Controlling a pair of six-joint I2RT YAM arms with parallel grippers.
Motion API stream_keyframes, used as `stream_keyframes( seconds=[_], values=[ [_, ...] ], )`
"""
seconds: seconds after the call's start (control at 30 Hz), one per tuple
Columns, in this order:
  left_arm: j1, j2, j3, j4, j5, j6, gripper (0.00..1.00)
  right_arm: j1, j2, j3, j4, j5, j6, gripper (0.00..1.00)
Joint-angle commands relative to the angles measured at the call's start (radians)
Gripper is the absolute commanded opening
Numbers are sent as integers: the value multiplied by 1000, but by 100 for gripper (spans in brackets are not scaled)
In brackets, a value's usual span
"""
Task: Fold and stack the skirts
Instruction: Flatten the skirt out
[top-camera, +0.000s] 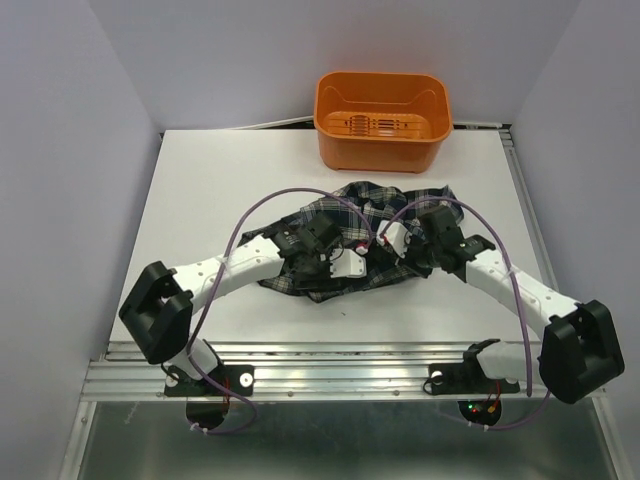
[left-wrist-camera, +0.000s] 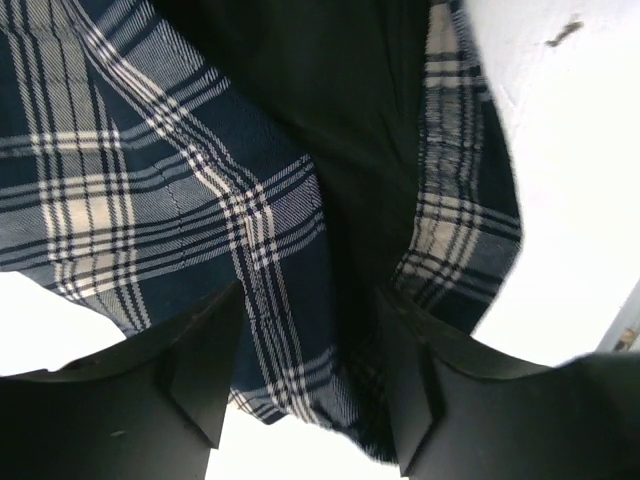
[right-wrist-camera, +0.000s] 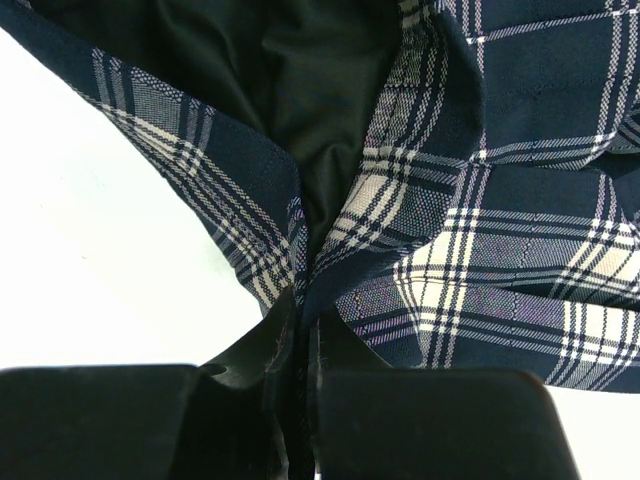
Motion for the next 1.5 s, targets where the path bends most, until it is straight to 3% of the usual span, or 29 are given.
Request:
stream_keyframes(
  seconds=[0.0,0.2,0.23,0.27,0.37,0.57,0.73,0.8,0.9,0.93,1.0,1.07,1.33,1.47],
  values=[
    [-9,34,-24,90,-141,-32,60,4,-31,-22,20,29,19,1],
    [46,-6,16,72,-205,-65,20,4,-35,-37,20,54,11,1],
    [63,-24,28,60,-191,-68,6,4,-38,-40,20,55,11,1],
    [107,-72,54,34,-156,-72,0,4,-45,-44,19,58,11,1],
    [199,-188,68,-6,-69,-47,0,4,-66,-60,17,74,-3,1],
    [262,-360,-89,-11,-44,21,0,4,-103,-99,5,92,-70,1],
    [262,-324,-119,0,25,-31,0,4,-79,-71,-24,63,-97,1],
    [265,-278,-67,-22,68,-71,7,4,-62,-36,-49,37,-90,1],
    [271,-262,11,-74,166,-71,29,4,-35,7,-76,-3,-78,13],
    [273,-267,27,-85,189,-63,43,4,-29,15,-83,-12,-77,26],
    [273,-297,51,-111,244,-37,52,4,-20,27,-89,-28,-63,39],
    [274,-334,65,-131,279,-22,76,4,-23,42,-99,-49,-38,53],
    [274,-425,2,-186,290,46,79,4,-117,137,-184,-58,-23,88],
    [274,-558,-149,-159,307,174,81,4,-218,55,-254,20,-167,92]
  ],
)
